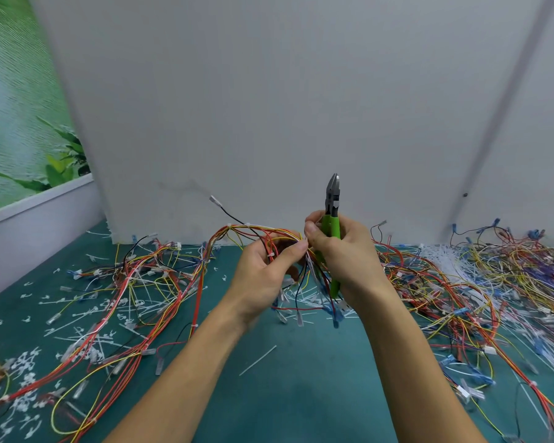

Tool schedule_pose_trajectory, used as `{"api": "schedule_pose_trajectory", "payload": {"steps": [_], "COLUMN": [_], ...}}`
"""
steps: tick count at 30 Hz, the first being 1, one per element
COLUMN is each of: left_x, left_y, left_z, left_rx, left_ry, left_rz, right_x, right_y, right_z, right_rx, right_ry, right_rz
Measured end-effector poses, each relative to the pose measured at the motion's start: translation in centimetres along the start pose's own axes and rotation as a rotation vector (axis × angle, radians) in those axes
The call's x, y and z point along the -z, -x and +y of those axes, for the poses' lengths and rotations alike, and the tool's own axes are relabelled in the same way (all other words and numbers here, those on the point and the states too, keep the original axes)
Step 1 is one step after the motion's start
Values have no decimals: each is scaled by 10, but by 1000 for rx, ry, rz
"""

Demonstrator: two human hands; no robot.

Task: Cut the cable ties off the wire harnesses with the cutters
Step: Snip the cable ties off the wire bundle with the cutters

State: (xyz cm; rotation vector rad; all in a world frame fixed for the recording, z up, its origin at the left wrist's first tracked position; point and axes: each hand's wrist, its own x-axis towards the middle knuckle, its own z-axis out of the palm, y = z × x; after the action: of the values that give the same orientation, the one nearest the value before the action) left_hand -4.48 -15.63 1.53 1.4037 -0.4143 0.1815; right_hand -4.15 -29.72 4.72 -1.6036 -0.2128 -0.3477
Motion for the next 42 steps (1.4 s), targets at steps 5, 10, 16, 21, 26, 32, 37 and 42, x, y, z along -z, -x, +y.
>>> {"api": "schedule_pose_trajectory", "payload": {"steps": [5, 10, 16, 21, 26, 32, 37, 42], "left_x": [-2, -5, 9, 31, 42, 50, 53, 57], "left_y": [-2, -3, -8, -13, -8, -6, -7, -9], "left_z": [-5, -9, -27, -53, -83, -106, -113, -118], "left_rx": [50, 80, 174, 234, 304, 370, 364, 409], "left_ry": [47, 76, 0, -93, -109, -65, -10, 54], "left_rz": [4, -38, 24, 65, 71, 137, 128, 128], "right_x": [4, 6, -3, -18, -30, -22, -10, -3], "right_y": [-7, -19, -14, 5, 25, 26, 24, 21], "right_z": [8, 27, 51, 88, 123, 139, 141, 135], "right_rx": [-154, -483, -514, -615, -506, -460, -450, -173], "right_ry": [-91, -534, -795, -630, -505, -742, -793, -465], "right_rz": [18, 117, -1, -16, -10, 177, 187, 164]}}
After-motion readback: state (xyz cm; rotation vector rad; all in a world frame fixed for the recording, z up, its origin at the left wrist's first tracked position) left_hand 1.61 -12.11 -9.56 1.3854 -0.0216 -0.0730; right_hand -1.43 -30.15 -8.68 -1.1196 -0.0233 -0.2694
